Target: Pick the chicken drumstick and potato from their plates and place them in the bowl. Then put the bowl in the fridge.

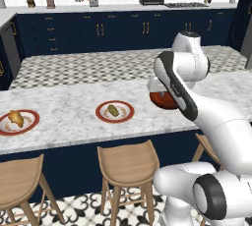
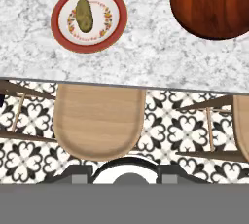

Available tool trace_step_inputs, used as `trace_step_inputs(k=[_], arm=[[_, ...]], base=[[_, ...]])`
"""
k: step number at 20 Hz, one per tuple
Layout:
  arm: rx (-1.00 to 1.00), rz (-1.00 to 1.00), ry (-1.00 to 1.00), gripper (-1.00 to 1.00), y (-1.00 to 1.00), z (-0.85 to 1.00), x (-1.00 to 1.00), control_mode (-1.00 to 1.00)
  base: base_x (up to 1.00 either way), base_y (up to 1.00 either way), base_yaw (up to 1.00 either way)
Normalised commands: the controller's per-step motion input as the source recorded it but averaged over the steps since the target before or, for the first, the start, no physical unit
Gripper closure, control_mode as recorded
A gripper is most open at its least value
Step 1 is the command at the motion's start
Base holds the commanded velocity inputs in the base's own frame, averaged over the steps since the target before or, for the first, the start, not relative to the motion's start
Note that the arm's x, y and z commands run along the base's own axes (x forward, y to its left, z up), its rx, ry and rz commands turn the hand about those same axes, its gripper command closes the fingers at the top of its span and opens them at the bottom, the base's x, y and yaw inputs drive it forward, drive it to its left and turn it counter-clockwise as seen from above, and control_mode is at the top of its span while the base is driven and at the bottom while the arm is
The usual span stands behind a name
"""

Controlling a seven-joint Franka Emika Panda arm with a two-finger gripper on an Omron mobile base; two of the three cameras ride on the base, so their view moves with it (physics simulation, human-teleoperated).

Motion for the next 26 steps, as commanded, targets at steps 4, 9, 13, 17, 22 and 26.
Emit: trace_step_inputs(k=[4, 9, 13, 17, 22, 26], arm=[[0.0, 0.0, 0.05, -1.0, 0.21, -0.07, 0.64, -1.0], [-0.18, 0.05, 0.16, -1.0, 0.96, -0.41, 1.0, -1.0], [-0.22, 0.01, 0.23, -1.0, 0.98, -0.58, 1.0, -1.0], [-0.03, 0.0, 0.06, -1.0, 0.57, -0.78, 1.0, -1.0], [0.17, 0.1, 0.01, -1.0, 0.0, -0.31, 1.0, -1.0], [0.07, 0.11, 0.01, -1.0, 0.08, -0.27, 0.93, -1.0]], base=[[0.0, 0.0, 0.0], [0.0, 0.0, 0.0], [0.0, 0.0, 0.0], [0.0, 0.0, 0.0], [0.0, 0.0, 0.0], [0.0, 0.0, 0.0]])
